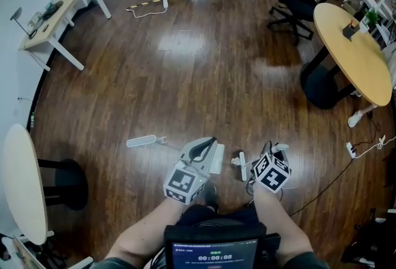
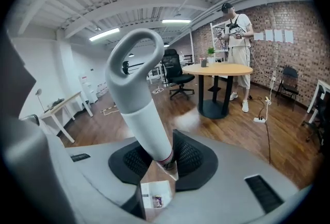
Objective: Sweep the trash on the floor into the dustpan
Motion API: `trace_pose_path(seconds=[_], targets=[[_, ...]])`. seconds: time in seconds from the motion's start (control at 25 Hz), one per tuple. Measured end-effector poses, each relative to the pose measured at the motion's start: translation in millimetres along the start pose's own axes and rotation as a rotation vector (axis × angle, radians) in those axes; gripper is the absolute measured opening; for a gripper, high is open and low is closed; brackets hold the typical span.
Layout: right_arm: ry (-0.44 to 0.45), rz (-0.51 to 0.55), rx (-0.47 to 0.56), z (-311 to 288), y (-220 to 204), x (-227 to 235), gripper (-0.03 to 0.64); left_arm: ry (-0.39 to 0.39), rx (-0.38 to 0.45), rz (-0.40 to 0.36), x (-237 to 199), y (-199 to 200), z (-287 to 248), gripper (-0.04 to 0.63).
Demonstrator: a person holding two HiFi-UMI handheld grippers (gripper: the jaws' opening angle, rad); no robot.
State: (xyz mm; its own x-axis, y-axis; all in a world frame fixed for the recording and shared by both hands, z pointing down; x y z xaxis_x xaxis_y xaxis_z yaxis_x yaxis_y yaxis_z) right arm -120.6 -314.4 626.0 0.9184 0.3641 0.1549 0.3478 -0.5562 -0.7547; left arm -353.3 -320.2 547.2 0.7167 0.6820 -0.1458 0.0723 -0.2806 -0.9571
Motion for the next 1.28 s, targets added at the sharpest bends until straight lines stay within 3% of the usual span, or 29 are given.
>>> trace_pose_path(seconds=[0.32,0.72,1.0,1.28], targets=[[0.1,-0.091,-0.011,5.0,-0.8,-44.6,0.12,0.037,0.008,0.001,-10.8,3.6,22.3,0.023],[0.141,-0.122,0.051,28.8,32.3,-30.0,0.107,0.048,0.037,-0.01,8.0,23.7,25.0,0.023],[0.278,0.028,0.178,77.9,75.9,-21.7,0.109,-0.002,0.053,-0.031,51.1,47.5,13.4,0.023],[0.392,0.189,0.332,132.8,140.0,23.4,0.104,-0.064,0.084,-0.062,118.7,79.3,-13.2,0.023]])
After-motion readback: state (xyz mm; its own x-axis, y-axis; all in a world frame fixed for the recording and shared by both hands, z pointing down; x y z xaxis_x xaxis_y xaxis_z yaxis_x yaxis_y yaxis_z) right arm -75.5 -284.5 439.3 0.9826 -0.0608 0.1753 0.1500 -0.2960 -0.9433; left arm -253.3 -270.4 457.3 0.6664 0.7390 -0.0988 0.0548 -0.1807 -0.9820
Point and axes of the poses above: the fingertips, and each gripper's own axes: z backward along the fingers, x to its right, y out of its top, the point moved 3 cm from there along z, backward along the fingers, and after that the axes turned 1 degree about -x, right-handed, at the moved point
